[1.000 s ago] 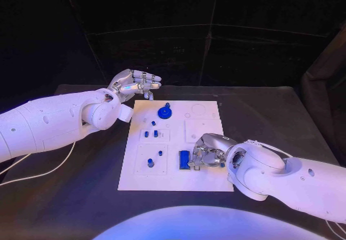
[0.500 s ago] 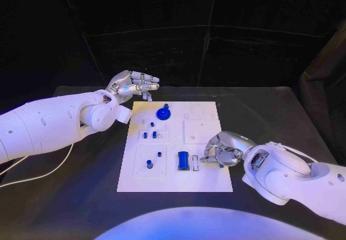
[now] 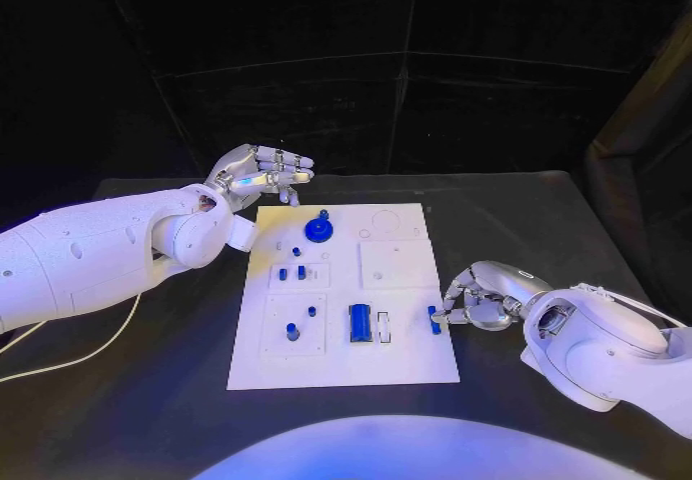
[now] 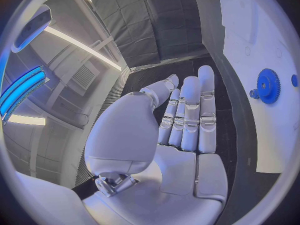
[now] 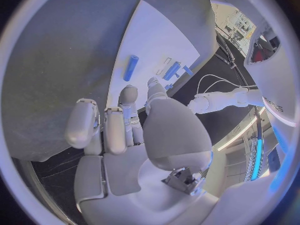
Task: Assemble the parts on the task board
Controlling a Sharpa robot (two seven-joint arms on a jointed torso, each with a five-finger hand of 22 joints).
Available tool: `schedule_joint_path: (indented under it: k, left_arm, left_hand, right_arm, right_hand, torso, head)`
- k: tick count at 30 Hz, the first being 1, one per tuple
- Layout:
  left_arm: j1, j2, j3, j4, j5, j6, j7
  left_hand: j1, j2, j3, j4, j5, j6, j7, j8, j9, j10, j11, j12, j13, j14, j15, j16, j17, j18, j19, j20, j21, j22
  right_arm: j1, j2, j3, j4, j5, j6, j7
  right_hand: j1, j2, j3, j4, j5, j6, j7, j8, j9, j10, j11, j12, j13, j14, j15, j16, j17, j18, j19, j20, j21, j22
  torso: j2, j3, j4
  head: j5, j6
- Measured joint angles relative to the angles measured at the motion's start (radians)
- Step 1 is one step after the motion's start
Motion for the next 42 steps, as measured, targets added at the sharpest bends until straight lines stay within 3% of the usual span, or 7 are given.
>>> schedule_joint_path:
  k: [7,17,23,26,29,35,42]
  left_arm:
    - [0.0,-0.001,0.0,0.001,0.0,0.0,0.0]
    - [0.0,0.0,0.0,0.0,0.0,0.0,0.0]
    - [0.0,0.0,0.0,-0.001,0.0,0.001,0.0]
    - [0.0,0.0,0.0,-0.002,0.0,0.001,0.0]
    - [0.0,0.0,0.0,-0.002,0.0,0.001,0.0]
    - [0.0,0.0,0.0,-0.002,0.0,0.001,0.0]
    - [0.0,-0.001,0.0,-0.001,0.0,0.002,-0.001]
  left_hand:
    - [0.0,0.0,0.0,0.0,0.0,0.0,0.0,0.0,0.0,0.0,0.0,0.0,0.0,0.0,0.0,0.0,0.0,0.0,0.0,0.0,0.0,0.0]
    - [0.0,0.0,0.0,0.0,0.0,0.0,0.0,0.0,0.0,0.0,0.0,0.0,0.0,0.0,0.0,0.0,0.0,0.0,0.0,0.0,0.0,0.0]
    - [0.0,0.0,0.0,0.0,0.0,0.0,0.0,0.0,0.0,0.0,0.0,0.0,0.0,0.0,0.0,0.0,0.0,0.0,0.0,0.0,0.0,0.0]
    - [-0.002,0.002,0.0,0.0,0.0,0.0,0.0,0.0,0.0,0.0,0.0,0.004,0.0,0.0,0.0,0.0,0.0,0.0,0.0,0.0,0.0,0.0]
    - [-0.004,0.004,0.0,0.0,0.0,0.0,0.0,0.0,0.0,0.0,0.0,0.004,0.0,0.0,0.0,0.0,-0.001,0.0,0.0,0.0,0.0,0.0]
    - [-0.004,0.004,0.0,0.0,0.0,0.0,0.0,0.0,0.0,0.0,0.0,0.004,0.0,0.0,0.0,0.0,-0.001,0.0,0.0,0.0,0.0,0.0]
    - [-0.004,0.004,0.0,0.0,0.0,0.0,0.0,0.0,0.0,0.0,0.0,0.004,0.0,0.0,0.0,0.0,-0.001,0.0,0.0,0.0,0.0,0.0]
  right_arm:
    - [-0.001,0.036,0.0,-0.038,-0.032,0.054,-0.054]
    - [-0.001,0.093,-0.001,-0.079,-0.051,0.093,-0.08]
    - [-0.001,0.115,0.0,-0.09,-0.056,0.105,-0.083]
    - [-0.001,0.126,0.001,-0.093,-0.059,0.113,-0.083]
    - [-0.001,0.137,0.003,-0.097,-0.066,0.125,-0.084]
    - [-0.002,0.152,0.008,-0.1,-0.1,0.158,-0.085]
    - [-0.002,0.17,0.012,-0.104,-0.156,0.193,-0.09]
  right_hand:
    - [-0.009,-0.001,-0.013,0.013,0.01,0.004,-0.004,0.0,0.001,0.0,0.0,0.0,0.0,0.0,0.0,0.0,0.0,0.0,0.0,0.0,-0.003,0.0]
    - [-0.008,-0.001,-0.015,0.01,0.032,0.004,-0.004,0.0,0.003,0.0,0.0,0.0,0.001,0.0,0.0,0.0,0.0,0.0,0.0,0.0,-0.004,0.0]
    - [0.014,0.02,-0.023,0.001,0.043,0.011,-0.004,0.001,0.01,0.0,0.0,0.0,0.005,0.0,0.0,0.0,0.001,0.0,0.0,0.0,-0.004,0.0]
    - [0.065,0.026,-0.007,-0.023,0.041,0.014,-0.007,0.004,0.012,0.0,0.0,0.0,0.007,0.0,0.0,0.0,0.003,0.0,0.0,0.0,-0.004,0.0]
    - [0.108,0.037,0.013,-0.049,0.006,0.015,-0.007,0.004,0.013,-0.004,-0.004,-0.007,0.006,0.0,0.0,0.0,0.003,0.0,0.0,0.0,-0.004,0.001]
    - [0.172,0.037,0.059,-0.101,-0.045,0.018,-0.006,-0.02,0.013,-0.011,-0.011,-0.034,-0.011,0.0,0.0,-0.006,-0.002,0.0,-0.004,-0.004,-0.009,-0.005]
    - [0.194,0.028,0.081,-0.122,-0.074,0.021,-0.004,-0.038,0.013,-0.015,-0.007,-0.043,-0.017,0.0,0.0,-0.01,-0.004,0.0,-0.004,-0.004,-0.009,-0.004]
  torso:
    - [0.0,0.0002,0.0023]
    - [0.001,-0.0004,0.0024]
    - [0.001,-0.0004,0.0027]
    - [0.001,-0.0005,0.0027]
    - [0.001,-0.0007,0.0027]
    - [0.0,-0.0022,0.0027]
    - [-0.001,-0.0023,0.0031]
  head:
    - [-0.001,0.0]
    - [-0.001,0.0]
    - [-0.002,-0.002]
    - [-0.002,-0.002]
    - [-0.002,-0.002]
    - [-0.006,-0.001]
    - [-0.006,0.0]
